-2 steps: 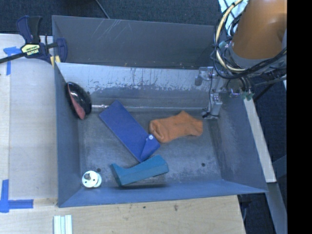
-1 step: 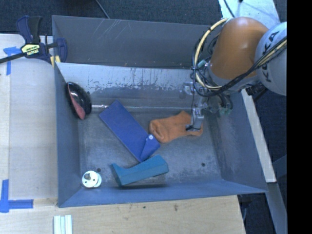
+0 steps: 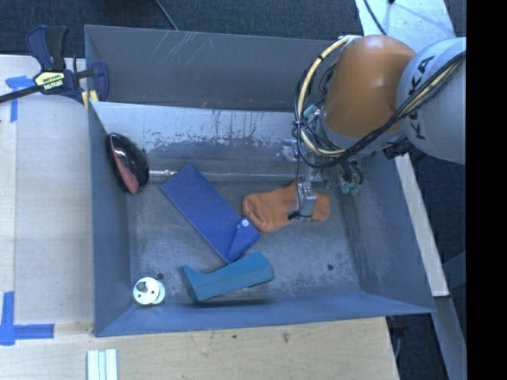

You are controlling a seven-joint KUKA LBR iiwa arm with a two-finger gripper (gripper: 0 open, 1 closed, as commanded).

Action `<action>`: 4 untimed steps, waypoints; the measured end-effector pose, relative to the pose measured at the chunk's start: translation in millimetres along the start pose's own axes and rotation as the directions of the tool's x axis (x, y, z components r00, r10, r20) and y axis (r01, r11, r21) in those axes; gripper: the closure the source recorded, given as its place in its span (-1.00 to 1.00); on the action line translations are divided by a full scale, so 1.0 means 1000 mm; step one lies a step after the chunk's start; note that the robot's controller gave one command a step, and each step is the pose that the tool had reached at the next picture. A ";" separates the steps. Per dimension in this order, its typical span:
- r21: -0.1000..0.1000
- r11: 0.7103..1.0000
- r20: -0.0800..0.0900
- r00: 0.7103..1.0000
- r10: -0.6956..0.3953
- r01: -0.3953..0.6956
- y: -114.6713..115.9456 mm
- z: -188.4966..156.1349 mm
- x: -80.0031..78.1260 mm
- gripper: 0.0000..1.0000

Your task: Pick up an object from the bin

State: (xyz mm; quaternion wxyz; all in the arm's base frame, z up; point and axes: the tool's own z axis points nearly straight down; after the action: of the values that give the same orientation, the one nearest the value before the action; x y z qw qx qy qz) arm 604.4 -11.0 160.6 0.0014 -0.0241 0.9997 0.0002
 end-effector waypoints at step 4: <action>0.001 0.985 0.002 0.985 -0.173 0.173 -0.019 0.089 -0.018 1.00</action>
Offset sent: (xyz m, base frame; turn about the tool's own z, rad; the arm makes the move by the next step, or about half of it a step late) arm 0.0178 -0.0130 -0.0906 0.0099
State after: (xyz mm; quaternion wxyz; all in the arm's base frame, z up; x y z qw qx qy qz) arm 623.6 -29.3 71.6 0.0025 -0.1109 0.9938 -0.0001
